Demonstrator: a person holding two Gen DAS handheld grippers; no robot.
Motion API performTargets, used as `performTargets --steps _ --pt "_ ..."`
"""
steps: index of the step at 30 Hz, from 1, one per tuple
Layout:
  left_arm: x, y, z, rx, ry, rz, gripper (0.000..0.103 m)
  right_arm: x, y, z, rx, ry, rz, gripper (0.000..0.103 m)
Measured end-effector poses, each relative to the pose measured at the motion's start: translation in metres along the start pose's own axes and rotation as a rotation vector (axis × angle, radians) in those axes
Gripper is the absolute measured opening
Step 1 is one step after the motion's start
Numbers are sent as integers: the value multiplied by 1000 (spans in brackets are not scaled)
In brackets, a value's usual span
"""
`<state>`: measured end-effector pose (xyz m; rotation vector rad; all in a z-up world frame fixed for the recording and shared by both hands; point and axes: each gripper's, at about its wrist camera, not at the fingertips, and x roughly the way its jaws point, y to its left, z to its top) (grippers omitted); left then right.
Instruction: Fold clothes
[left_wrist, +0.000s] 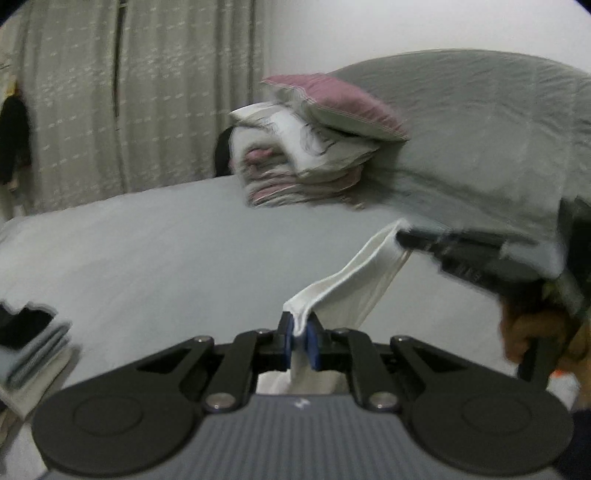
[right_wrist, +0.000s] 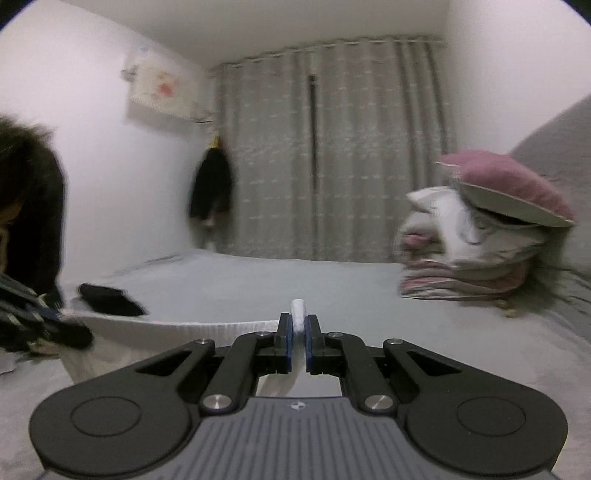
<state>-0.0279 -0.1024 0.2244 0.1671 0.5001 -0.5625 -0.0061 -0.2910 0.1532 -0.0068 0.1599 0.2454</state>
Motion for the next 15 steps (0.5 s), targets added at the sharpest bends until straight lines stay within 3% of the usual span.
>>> performTargets --steps 4,7,10,13,15 --pt "32 -42 69 17 25 -107 8 -10 -51 32 -22 -9 -143 5" --pt "54 -90 136 -2 24 -227 8 -31 -101 95 -50 -77 -282 5" --pt "37 -140 211 6 -97 -367 8 -56 -148 180 -89 -184 -406 5" --pt "4 -160 256 13 -235 -405 8 -72 -162 269 -222 -249 -472 5" --pt "-11 -154 273 -10 -295 -393 8 -73 -152 314 -304 -276 -481 5"
